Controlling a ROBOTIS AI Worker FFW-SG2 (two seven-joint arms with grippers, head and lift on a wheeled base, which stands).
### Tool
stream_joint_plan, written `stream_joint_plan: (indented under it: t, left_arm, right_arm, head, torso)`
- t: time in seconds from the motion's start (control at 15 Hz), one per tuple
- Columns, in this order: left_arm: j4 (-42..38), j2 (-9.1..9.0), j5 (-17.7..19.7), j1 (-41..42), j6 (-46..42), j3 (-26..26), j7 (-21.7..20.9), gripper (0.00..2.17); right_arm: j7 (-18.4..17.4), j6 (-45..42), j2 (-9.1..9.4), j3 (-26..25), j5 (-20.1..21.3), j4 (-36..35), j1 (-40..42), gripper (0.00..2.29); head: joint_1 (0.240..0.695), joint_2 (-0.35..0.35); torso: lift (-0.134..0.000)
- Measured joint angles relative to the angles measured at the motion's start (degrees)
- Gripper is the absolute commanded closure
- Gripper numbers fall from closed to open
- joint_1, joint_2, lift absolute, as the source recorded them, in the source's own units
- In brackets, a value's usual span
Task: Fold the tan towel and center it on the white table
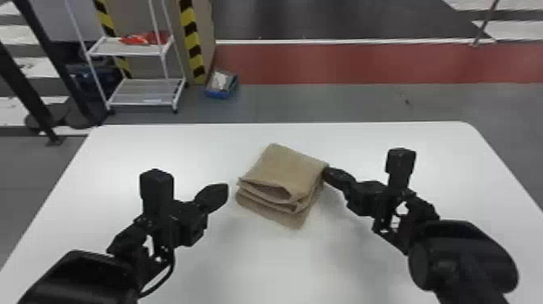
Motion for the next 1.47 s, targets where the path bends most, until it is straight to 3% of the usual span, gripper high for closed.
stream_joint_plan:
  t: [0.2, 0.53, 0.67, 0.87, 1.13, 1.47]
  left_arm:
    - [7.44, -0.26, 0.09, -3.85, -5.81, -0.84, -0.07, 1.73]
    - [15.01, -0.70, -0.46, -9.05, -9.37, -5.34, 0.64, 1.73]
    - [16.90, -0.91, -1.72, -9.34, -11.40, -6.34, 1.47, 1.73]
    - [18.38, -1.29, -2.62, -9.38, -12.16, -6.60, 1.88, 1.73]
    - [14.77, -1.39, -2.48, -7.17, -8.69, -7.76, 1.20, 1.73]
    - [5.36, -1.37, -2.31, -0.92, -5.49, -8.20, 1.46, 1.73]
  right_arm:
    - [1.11, 3.47, 0.09, -0.37, -0.04, 0.42, -2.09, 1.69]
    - [6.29, 13.99, -0.96, -8.60, -2.12, -14.65, 7.34, 1.69]
    - [8.59, 17.66, -1.59, -12.89, -5.94, -20.90, 11.53, 1.69]
    - [10.45, 20.06, -3.79, -17.47, -11.89, -24.68, 14.52, 1.69]
    - [11.27, 21.35, -4.71, -20.37, -13.66, -25.21, 14.95, 1.69]
    - [11.15, 21.69, -4.73, -19.53, -13.77, -25.24, 14.91, 1.69]
  head:
    - [0.695, 0.061]
    - [0.695, -0.004]
    - [0.695, -0.025]
    - [0.695, -0.065]
    - [0.695, -0.106]
    - [0.695, -0.139]
  torso:
    - [-0.112]
    - [-0.112]
    - [-0.112]
    - [-0.112]
    - [-0.112]
    - [-0.112]
